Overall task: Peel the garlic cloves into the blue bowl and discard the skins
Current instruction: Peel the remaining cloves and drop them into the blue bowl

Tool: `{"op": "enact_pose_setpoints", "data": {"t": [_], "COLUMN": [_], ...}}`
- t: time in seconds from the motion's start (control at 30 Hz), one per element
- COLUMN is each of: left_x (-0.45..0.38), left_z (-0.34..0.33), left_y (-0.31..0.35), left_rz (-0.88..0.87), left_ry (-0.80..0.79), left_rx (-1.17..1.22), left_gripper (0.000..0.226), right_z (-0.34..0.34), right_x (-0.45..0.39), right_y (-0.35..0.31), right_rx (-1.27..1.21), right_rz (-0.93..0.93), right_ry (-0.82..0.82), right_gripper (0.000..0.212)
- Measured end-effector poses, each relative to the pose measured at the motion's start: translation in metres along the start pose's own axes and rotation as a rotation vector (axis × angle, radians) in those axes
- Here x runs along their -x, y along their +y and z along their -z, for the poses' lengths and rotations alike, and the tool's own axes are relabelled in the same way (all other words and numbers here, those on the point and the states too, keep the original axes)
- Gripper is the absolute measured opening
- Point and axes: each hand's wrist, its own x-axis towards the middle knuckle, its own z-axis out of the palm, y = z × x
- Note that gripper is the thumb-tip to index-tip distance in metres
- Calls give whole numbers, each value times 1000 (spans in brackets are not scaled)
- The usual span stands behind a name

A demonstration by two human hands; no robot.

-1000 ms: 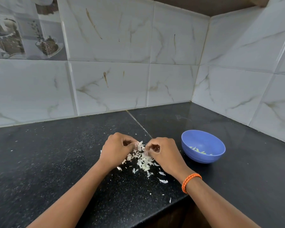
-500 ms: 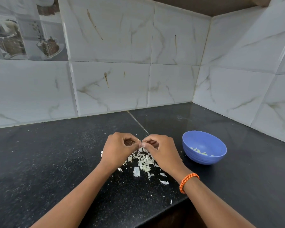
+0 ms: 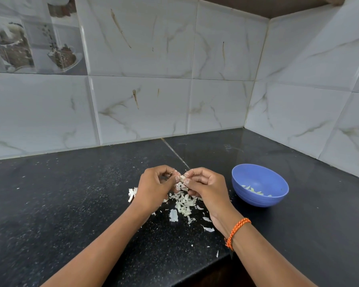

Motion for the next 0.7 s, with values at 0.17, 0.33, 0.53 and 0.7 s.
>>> {"op": "enact_pose_setpoints", "data": {"t": [0.17,0.33,0.53,0.7], "left_x": [3,2,3,5], "left_z": [-3,-3,-4,-5], "left_y": [4,8,8,11], "left_rz": [-1,4,-13,-6], "left_ry": [-16,11,44,54], "left_rx": [-5,-44,-74,9], "left_gripper": [9,13,17,19], "right_z": [-7,-10,-12,-10], "right_x": [4,5,5,6], "right_y": [0,2,0,-8], "right_rx": [162,347,494,476], "right_rz": [176,311,435,414], "right_ry": [37,67,62,-4], "right_gripper": [11,21,36,36]}}
